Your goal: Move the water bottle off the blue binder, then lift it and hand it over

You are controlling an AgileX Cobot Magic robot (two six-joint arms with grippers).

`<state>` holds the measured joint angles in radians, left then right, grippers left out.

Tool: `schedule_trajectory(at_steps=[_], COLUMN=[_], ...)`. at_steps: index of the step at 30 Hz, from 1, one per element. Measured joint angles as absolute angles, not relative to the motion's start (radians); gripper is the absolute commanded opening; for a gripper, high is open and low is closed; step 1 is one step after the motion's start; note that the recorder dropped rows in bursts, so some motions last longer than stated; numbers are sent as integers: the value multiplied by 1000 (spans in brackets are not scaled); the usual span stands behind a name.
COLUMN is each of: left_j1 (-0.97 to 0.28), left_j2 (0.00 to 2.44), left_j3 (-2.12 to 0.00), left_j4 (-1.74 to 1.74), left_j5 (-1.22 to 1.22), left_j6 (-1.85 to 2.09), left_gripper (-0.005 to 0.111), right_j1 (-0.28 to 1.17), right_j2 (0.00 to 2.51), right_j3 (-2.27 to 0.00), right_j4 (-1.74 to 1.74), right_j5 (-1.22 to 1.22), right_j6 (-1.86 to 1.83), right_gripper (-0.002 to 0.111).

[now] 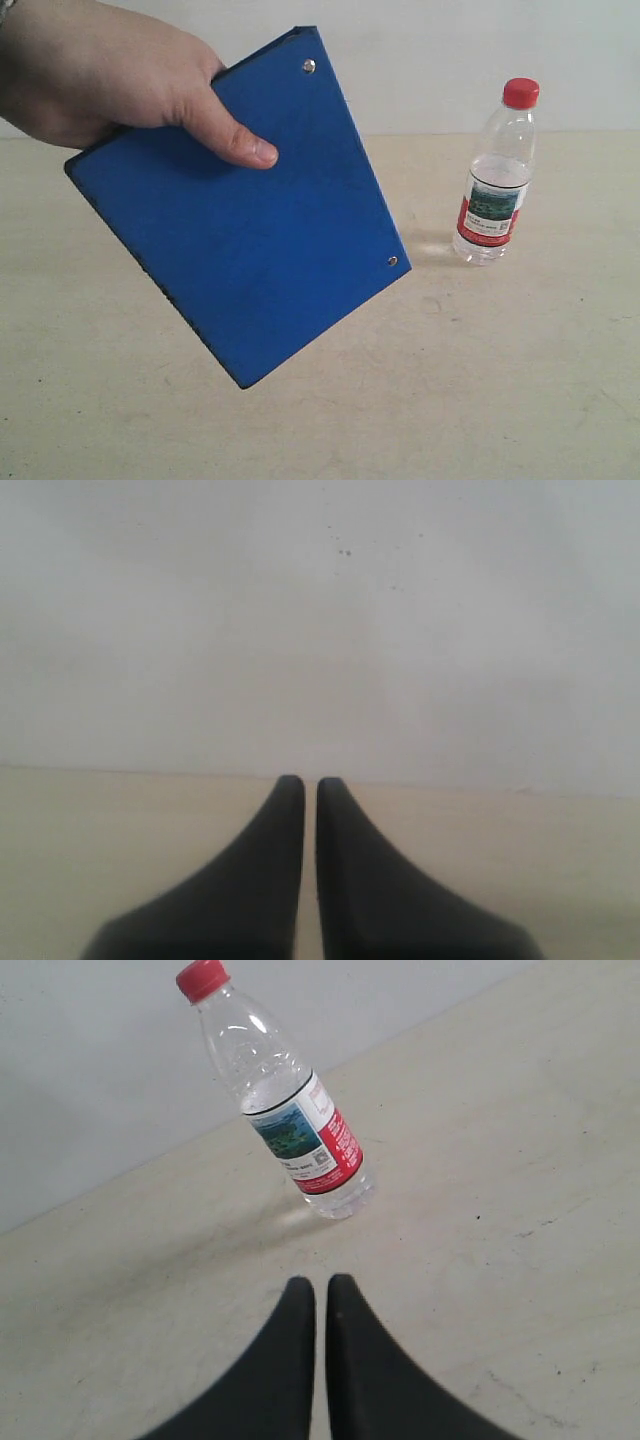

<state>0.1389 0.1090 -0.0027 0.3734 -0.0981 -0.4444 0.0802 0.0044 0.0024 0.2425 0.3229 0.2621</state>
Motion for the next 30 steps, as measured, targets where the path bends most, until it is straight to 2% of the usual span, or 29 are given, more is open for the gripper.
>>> schedule_trajectory(at_steps=[6,12,24,27,30], left_j1=[139,139,139,139,139], left_j2=[7,3,3,3,3], left_j3=[-3,-3,-3,-3,-3], left_j4=[344,119,67,36,-123], left_j5=[53,118,43,46,77], left_j6=[-461,-512,-505,-379,-88], left_gripper=[5,5,5,5,5], right_j1=[80,80,80,80,80], right_j2=[4,4,4,4,4], right_j3=[2,2,2,2,2], right_j4=[244,244,244,244,244], right_j5=[325,325,325,327,327], right_j6=[262,262,262,262,262], right_gripper=[0,0,0,0,0])
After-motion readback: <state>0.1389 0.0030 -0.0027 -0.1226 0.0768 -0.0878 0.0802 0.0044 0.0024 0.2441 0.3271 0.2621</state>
